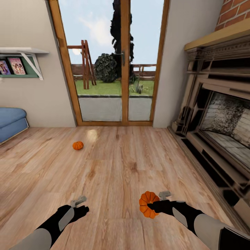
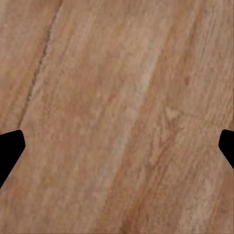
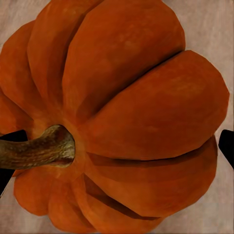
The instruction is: Place each of the two pumpkins and all three candles from the living room inside a cabinet in the living room (use any cabinet), then make sure every cabinet is closed, and position the cauldron so it is next to a table in the living room.
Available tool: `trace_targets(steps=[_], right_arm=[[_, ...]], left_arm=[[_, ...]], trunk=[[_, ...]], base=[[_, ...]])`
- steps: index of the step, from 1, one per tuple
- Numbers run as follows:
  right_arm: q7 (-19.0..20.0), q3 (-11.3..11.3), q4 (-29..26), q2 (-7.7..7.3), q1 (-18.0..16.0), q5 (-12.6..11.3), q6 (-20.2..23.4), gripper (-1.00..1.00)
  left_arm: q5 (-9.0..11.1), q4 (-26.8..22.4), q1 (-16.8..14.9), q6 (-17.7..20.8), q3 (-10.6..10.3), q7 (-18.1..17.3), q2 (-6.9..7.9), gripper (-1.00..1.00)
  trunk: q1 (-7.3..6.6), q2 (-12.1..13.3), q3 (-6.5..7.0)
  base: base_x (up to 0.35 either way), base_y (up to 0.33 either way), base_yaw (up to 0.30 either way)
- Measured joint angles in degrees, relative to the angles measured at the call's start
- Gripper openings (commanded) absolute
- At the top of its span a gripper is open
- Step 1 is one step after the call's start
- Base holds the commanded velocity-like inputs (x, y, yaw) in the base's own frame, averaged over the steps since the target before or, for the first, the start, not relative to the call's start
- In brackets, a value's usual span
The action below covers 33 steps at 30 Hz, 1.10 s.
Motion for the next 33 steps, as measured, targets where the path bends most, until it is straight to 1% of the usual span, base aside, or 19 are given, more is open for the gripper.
trace_targets(steps=[1,4,11,18,33], right_arm=[[0.0,-0.1,0.0,0.0,0.0,0.7,0.0,-1.0],[0.0,-0.1,0.0,0.01,0.0,1.2,0.0,-1.0],[0.0,-0.1,0.0,0.01,0.0,1.4,0.1,-1.0],[0.0,-0.1,0.0,0.01,0.0,1.4,0.1,-1.0],[0.1,-0.1,0.0,0.01,0.0,1.4,0.1,-1.0]], left_arm=[[0.0,0.0,0.0,0.0,0.0,0.0,0.0,1.0],[0.0,0.0,0.0,0.0,0.0,0.0,0.0,1.0],[0.1,0.2,0.0,0.0,0.0,0.0,-0.08,1.0],[0.1,0.3,0.0,0.0,0.0,0.0,-0.4,1.0],[0.1,0.3,0.0,0.0,0.0,0.0,-0.51,1.0]], trunk=[[0.0,0.0,0.05],[0.0,0.0,0.22],[0.0,0.0,0.58],[0.0,0.0,0.63],[0.0,0.0,0.63]], base=[[0.274,0.244,0.231],[0.28,0.235,0.231],[0.291,0.216,0.194],[0.308,0.167,0.017],[0.315,0.144,0.0]])
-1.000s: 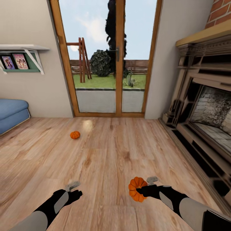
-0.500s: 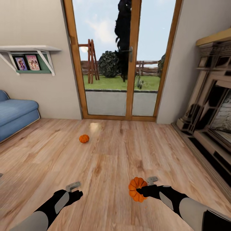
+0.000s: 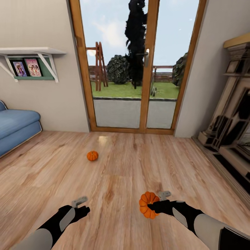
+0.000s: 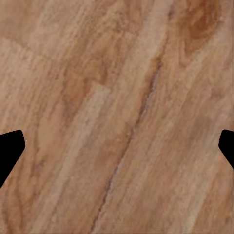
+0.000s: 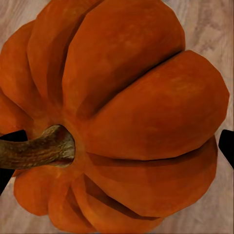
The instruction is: Place each of the two pumpkins and all three candles from the living room inside a cabinet in the living room (use any cabinet), then make sure every cabinet is closed, and position the cauldron so it is next to a table in the living room.
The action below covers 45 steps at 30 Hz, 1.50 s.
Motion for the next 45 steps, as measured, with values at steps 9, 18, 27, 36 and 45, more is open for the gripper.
trace_targets(steps=[9,18,27,36,45], right_arm=[[0.4,-0.1,0.0,-0.03,0.0,0.1,0.0,-1.0],[0.1,0.0,0.0,0.01,0.0,0.0,0.0,-1.0],[0.0,0.0,0.0,0.0,0.0,0.0,0.0,-1.0],[0.0,0.0,0.0,0.0,0.0,-0.1,0.0,-1.0],[0.0,0.0,0.0,0.0,0.0,-0.1,0.0,-1.0]], left_arm=[[0.0,0.0,0.0,-0.1,0.0,0.0,-0.01,1.0],[0.0,0.0,0.0,-0.1,0.0,0.0,-0.01,1.0],[0.0,0.0,0.0,-0.1,0.0,0.0,-0.1,1.0],[0.0,0.1,0.0,-0.1,0.0,0.0,-0.55,1.0],[0.0,0.1,0.0,-0.1,0.0,0.0,-1.06,1.0]], trunk=[[0.0,0.0,0.1],[0.0,0.0,0.61],[0.0,0.0,0.92],[0.0,0.0,0.92],[0.0,0.0,0.92]], base=[[0.324,0.103,0.054],[0.332,0.018,0.215],[0.334,0.001,0.146],[0.334,0.054,0.007],[0.334,0.078,0.0]])
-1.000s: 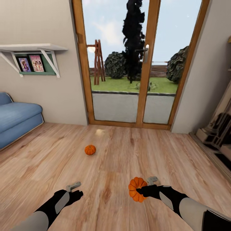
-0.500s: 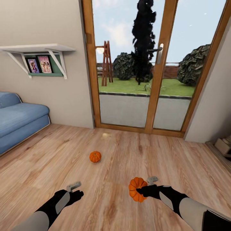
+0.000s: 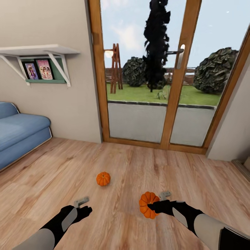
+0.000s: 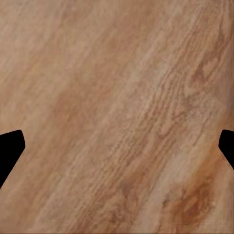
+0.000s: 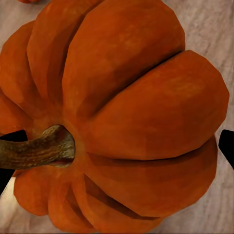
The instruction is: Place each of the two pumpkins and all three candles from the living room inside a cabinet in the living room (use any cabinet), then make sure every cabinet is closed, and position the cauldron so it is next to a table in the living room.
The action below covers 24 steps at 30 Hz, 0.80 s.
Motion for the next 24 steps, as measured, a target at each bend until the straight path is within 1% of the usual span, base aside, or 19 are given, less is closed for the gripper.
trace_targets(steps=[2,3,4,9,12,19,24], right_arm=[[0.0,0.0,0.0,0.0,0.0,0.0,0.0,-1.0],[0.0,0.0,0.0,0.0,0.0,0.0,0.0,-1.0],[0.3,-0.1,-0.4,-0.07,-0.3,-0.4,-0.3,-1.0],[0.7,0.4,-2.1,-0.17,-1.7,0.0,-0.8,-1.0],[0.8,0.1,-3.1,-0.3,-1.6,0.1,-0.7,-1.0],[0.8,0.0,-3.6,-0.43,-1.5,0.2,-0.5,-1.0],[0.8,0.0,-3.6,-0.52,-1.5,0.2,-0.5,-1.0]], left_arm=[[0.0,0.0,0.0,0.0,0.0,0.0,0.0,1.0],[0.0,0.0,0.0,0.0,0.0,0.0,0.0,1.0],[0.3,0.3,-0.3,-0.3,0.1,-0.3,0.32,1.0],[0.5,-0.9,-0.8,-0.5,0.1,-0.4,0.58,1.0],[0.6,-0.7,-0.7,-0.5,0.1,-0.4,0.98,1.0],[0.5,-0.6,-0.7,-0.5,0.1,-0.5,1.11,1.0],[0.3,-0.7,-0.7,-0.5,0.0,-0.4,1.17,1.0]], trunk=[[0.0,0.0,0.0],[0.0,0.0,0.0],[0.05,0.0,0.01],[0.03,0.0,0.0],[0.03,0.0,0.0],[0.04,0.0,0.0],[0.03,0.0,0.33]], base=[[0.334,0.09,0.0],[0.0,0.0,0.0],[0.0,0.0,0.0],[0.0,0.0,0.0],[0.0,0.0,0.0],[0.0,0.0,0.0],[0.0,0.0,0.0]])
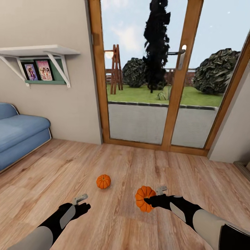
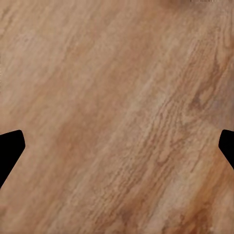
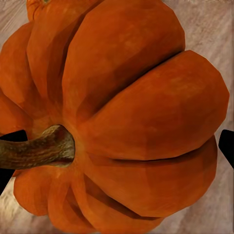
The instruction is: Place each of the two pumpkins and all three candles from the living room inside a cabinet in the living room (use any cabinet), then make sure every cabinet is closed, and position the cauldron so it is next to a table in the living room.
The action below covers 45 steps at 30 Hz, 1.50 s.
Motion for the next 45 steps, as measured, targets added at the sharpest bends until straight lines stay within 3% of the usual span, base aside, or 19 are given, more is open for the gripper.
trace_targets(steps=[15,45], right_arm=[[-0.3,0.1,0.0,0.09,0.0,0.0,0.0,-1.0],[-0.4,0.2,0.0,0.08,0.0,0.1,0.2,-1.0]], left_arm=[[-0.1,0.2,0.0,-0.2,0.0,0.0,-0.04,1.0],[-0.1,0.1,0.0,0.1,0.0,-0.1,-0.04,1.0]], trunk=[[-0.01,0.0,0.47],[-0.03,0.0,0.47]], base=[[0.032,0.0,0.0],[0.313,0.053,0.0]])
